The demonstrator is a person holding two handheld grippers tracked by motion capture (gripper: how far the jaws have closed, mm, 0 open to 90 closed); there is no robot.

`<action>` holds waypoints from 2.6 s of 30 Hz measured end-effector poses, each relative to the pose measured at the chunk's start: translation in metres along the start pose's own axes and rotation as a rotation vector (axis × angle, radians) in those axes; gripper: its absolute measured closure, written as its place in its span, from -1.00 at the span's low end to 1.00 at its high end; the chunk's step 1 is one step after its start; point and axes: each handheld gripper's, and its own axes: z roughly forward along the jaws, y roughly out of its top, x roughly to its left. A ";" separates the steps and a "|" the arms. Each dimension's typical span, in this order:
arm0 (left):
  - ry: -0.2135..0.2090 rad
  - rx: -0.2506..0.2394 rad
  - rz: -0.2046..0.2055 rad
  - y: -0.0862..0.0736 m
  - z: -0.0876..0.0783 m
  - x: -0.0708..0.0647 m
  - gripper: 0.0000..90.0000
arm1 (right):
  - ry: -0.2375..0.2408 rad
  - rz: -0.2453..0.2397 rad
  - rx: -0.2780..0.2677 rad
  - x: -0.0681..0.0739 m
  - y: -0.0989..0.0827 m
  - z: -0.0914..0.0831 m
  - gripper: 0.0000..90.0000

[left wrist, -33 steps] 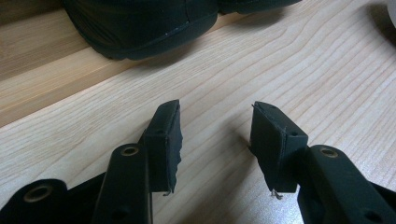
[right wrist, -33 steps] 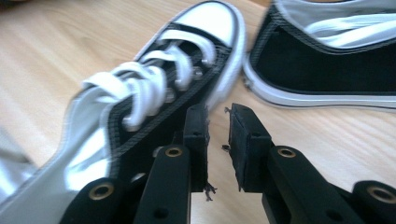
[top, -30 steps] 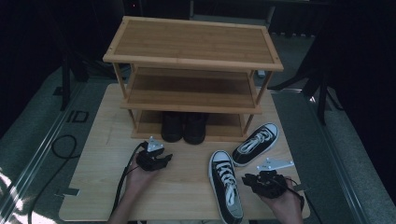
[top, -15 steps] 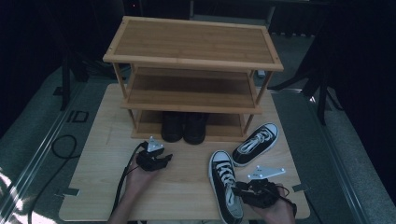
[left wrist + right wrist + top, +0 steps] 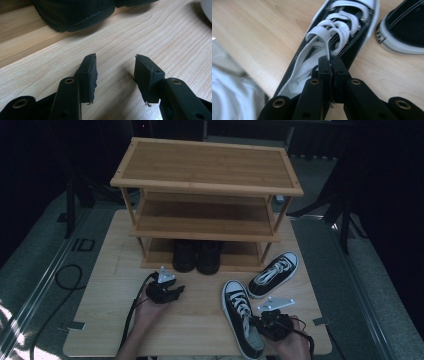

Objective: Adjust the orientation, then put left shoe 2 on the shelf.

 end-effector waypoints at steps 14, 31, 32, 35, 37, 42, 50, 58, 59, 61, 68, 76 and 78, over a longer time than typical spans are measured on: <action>-0.003 -0.003 -0.006 0.000 0.000 0.001 0.19 | -0.038 -0.010 0.015 -0.006 0.003 0.002 0.92; -0.002 -0.002 -0.002 0.000 0.000 0.000 0.19 | -0.089 -0.029 0.089 -0.008 0.009 0.011 0.96; -0.002 -0.001 -0.002 0.000 0.000 0.000 0.19 | -0.101 -0.033 0.090 -0.008 0.010 0.011 0.96; -0.001 -0.001 -0.002 0.000 0.000 0.000 0.19 | -0.126 -0.024 0.066 -0.012 0.010 0.011 0.97; -0.003 -0.002 -0.004 0.000 0.000 0.001 0.19 | -0.108 -0.013 0.059 -0.016 0.010 0.011 0.97; -0.004 -0.003 -0.005 0.000 0.000 0.001 0.19 | -0.050 -0.004 0.052 -0.025 0.013 0.009 0.97; 0.000 0.000 -0.001 0.000 0.000 0.000 0.19 | 0.010 -0.035 0.037 -0.036 0.022 0.008 0.98; -0.002 -0.003 -0.004 0.000 0.000 0.000 0.19 | 0.072 -0.080 0.021 -0.044 0.037 0.006 0.98; -0.002 -0.002 -0.003 0.000 0.000 0.000 0.19 | 0.077 -0.087 0.021 -0.044 0.039 0.005 0.98; -0.002 -0.002 -0.003 0.000 0.000 0.000 0.19 | 0.078 -0.093 0.019 -0.044 0.041 0.005 0.98; 0.000 -0.001 -0.001 0.000 0.000 0.000 0.19 | 0.109 -0.106 -0.019 -0.046 0.051 -0.001 0.98; 0.000 -0.001 -0.001 0.000 0.000 0.000 0.19 | 0.123 -0.177 -0.004 -0.050 0.064 -0.001 0.98; -0.001 -0.001 -0.002 0.000 0.000 0.000 0.19 | 0.133 -0.192 -0.007 -0.052 0.067 -0.001 0.98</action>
